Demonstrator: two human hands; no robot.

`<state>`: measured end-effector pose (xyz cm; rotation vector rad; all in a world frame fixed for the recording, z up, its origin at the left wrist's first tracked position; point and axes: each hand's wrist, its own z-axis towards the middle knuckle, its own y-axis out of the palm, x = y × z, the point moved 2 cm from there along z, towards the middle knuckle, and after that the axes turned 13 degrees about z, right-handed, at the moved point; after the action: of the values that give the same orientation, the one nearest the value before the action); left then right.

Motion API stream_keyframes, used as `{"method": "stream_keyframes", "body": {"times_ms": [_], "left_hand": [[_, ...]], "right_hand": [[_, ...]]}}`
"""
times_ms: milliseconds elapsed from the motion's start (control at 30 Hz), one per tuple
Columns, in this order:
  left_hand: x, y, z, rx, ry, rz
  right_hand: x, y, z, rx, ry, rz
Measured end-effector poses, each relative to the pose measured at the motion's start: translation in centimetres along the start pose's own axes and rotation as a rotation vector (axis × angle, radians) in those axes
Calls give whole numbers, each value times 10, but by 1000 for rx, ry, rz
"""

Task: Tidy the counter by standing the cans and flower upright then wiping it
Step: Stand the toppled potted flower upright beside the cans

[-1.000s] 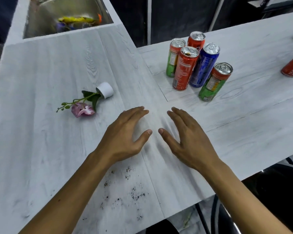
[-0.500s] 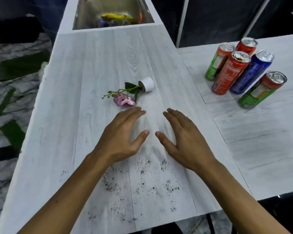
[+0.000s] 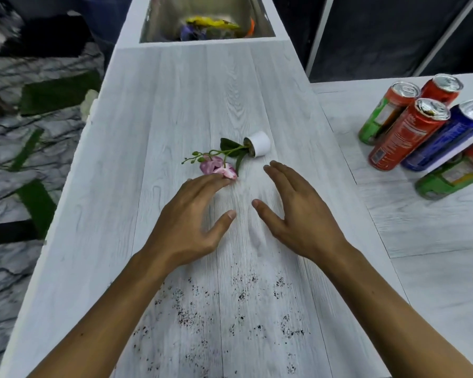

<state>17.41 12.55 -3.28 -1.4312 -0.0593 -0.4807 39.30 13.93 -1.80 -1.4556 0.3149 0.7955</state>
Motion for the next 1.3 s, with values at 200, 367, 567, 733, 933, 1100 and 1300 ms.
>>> {"method": "stream_keyframes", "body": {"times_ms": [200, 367, 567, 733, 933, 1100, 1300], "left_hand": [[-8, 2, 5, 6, -8, -14], [-11, 7, 6, -9, -5, -29], [-13, 14, 7, -9, -4, -40], [-13, 17, 8, -1, 3, -48], [-13, 16, 7, 23, 9, -52], [-14, 16, 6, 26, 2, -56], [-12, 15, 7, 55, 15, -72]], "right_hand": [[7, 0, 30, 5, -50, -20], [16, 0, 58, -9, -73, -68], [25, 5, 89, -45, -108, -102], [27, 11, 107, -46, -172, -156], [27, 15, 122, -38, -257, -282], [29, 15, 130, -47, -264, -340], [28, 15, 128, -44, -177, -312]]}}
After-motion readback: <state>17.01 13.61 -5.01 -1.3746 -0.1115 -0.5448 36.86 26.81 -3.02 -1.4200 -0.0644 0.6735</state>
